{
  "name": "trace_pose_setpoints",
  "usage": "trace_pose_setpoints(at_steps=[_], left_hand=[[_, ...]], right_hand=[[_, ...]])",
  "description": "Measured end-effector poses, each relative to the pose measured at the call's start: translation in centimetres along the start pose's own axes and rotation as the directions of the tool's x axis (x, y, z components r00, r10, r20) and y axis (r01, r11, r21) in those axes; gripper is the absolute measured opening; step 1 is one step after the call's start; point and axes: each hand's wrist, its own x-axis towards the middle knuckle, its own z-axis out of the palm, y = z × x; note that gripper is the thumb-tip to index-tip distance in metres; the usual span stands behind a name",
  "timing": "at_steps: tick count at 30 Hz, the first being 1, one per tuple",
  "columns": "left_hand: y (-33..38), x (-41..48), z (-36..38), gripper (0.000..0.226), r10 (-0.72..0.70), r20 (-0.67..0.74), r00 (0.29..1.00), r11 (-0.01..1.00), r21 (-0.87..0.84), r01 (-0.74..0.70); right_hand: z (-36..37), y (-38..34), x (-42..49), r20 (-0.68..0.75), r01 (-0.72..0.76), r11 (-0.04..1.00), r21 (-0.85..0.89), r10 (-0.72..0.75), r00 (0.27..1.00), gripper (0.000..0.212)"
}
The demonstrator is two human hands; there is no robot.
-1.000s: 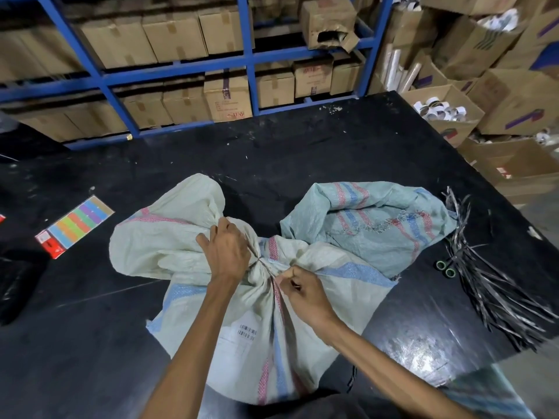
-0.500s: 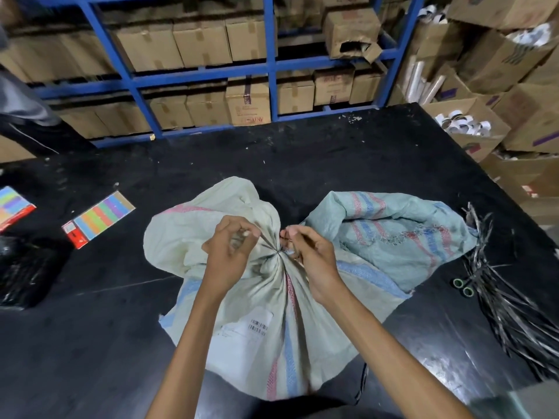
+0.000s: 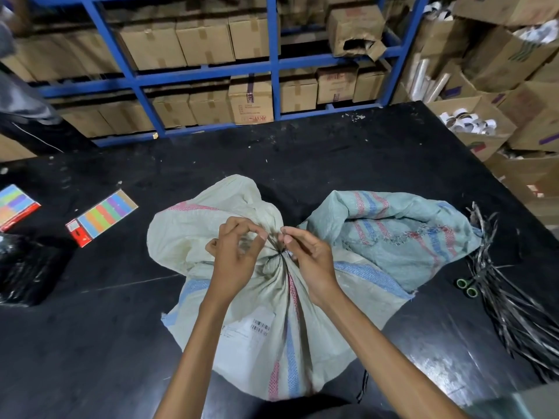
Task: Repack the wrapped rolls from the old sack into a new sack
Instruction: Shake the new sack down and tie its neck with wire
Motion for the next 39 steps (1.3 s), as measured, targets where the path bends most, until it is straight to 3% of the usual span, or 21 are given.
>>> trace_pose_setpoints(at_steps=[6, 11, 17, 20, 25, 29, 30, 32, 34, 39], left_hand=[[-0.8, 0.0, 0.1, 0.013, -0.004, 0.009, 1.0, 1.0, -0.014, 0.004], [-0.7, -0.1, 0.0, 0.009, 0.021, -0.015, 1.0, 0.999, 0.042, -0.021], [-0.3, -0.1, 0.1, 0.008, 0.097, 0.02, 0.995, 0.972, 0.214, -0.099], [0.0, 0.1, 0.0, 0.008, 0.141, 0.039, 0.989, 0.948, 0.282, -0.146], [0.5, 0.8, 0.1, 0.01, 0.183, 0.119, 0.976, 0.935, 0.284, -0.21], [0.9, 1.4, 0.8, 0.012, 0.22, 0.193, 0.956, 0.93, 0.256, -0.265], [0.9, 1.5, 1.0, 0.013, 0.195, 0.196, 0.961, 0.953, 0.195, -0.234], [0.1, 1.8, 1.1, 0.019, 0.07, 0.19, 0.979, 0.995, -0.087, -0.054], [-1.4, 2.0, 1.2, 0.023, -0.033, 0.232, 0.972, 0.965, -0.246, 0.091], [-4.0, 1.6, 2.3, 0.022, -0.026, 0.363, 0.931, 0.992, -0.104, 0.068]], right_hand=[[-0.4, 0.7, 0.4, -0.01, 0.111, 0.987, -0.119, -0.113, 0.994, 0.017], [-0.7, 1.0, 0.6, -0.043, -0.033, 0.999, -0.041, 0.031, 0.999, 0.025], [-1.1, 0.7, 0.6, 0.114, 0.106, 0.979, -0.175, -0.086, 0.99, 0.009], [-1.6, 0.4, 0.5, 0.204, 0.119, 0.97, -0.213, -0.075, 0.976, 0.009], [-3.1, 0.1, 0.6, 0.3, 0.085, 0.967, -0.241, -0.01, 0.954, 0.015], [-2.8, 0.1, 0.4, 0.272, 0.078, 0.973, -0.218, -0.016, 0.962, 0.011], [-2.7, 0.2, 0.3, 0.236, 0.062, 0.979, -0.192, -0.015, 0.972, 0.008], [-2.7, 0.3, 0.4, 0.155, -0.007, 0.992, -0.129, 0.027, 0.988, 0.008], [-3.0, 0.4, 0.5, 0.101, -0.097, 0.994, -0.054, 0.102, 0.99, 0.009], [-4.0, 0.5, 1.0, 0.098, -0.231, 0.971, 0.068, 0.224, 0.97, 0.015]])
